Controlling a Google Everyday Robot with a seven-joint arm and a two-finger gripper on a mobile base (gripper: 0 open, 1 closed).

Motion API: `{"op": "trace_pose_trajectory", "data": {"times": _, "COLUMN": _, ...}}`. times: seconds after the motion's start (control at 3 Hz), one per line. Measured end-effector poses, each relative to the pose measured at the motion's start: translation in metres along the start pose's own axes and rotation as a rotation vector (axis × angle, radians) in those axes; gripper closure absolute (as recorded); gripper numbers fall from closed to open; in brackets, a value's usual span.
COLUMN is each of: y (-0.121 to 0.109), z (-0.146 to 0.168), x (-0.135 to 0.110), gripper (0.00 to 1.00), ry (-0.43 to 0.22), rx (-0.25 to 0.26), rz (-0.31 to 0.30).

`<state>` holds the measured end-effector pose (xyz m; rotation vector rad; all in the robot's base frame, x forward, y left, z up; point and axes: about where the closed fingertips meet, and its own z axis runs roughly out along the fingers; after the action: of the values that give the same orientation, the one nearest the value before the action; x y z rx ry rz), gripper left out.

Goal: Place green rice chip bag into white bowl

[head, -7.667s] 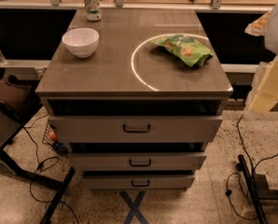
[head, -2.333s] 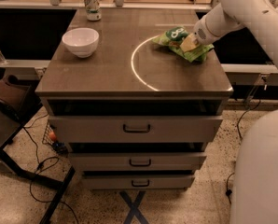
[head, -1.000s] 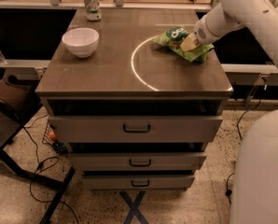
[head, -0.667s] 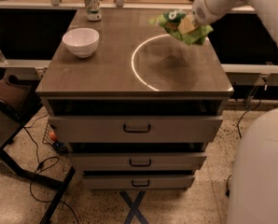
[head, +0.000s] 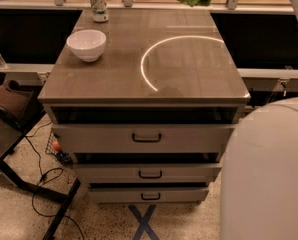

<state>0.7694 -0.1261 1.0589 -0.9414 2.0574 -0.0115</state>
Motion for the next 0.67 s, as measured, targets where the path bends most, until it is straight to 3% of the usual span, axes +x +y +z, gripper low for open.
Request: {"op": "trace_pose_trajectory", "data": {"times": 0.67, "y": 0.022, "z": 0.010, "x": -0.045, "gripper": 1.00, "ry": -0.134, "rx": -0.009, "rz": 0.061}}
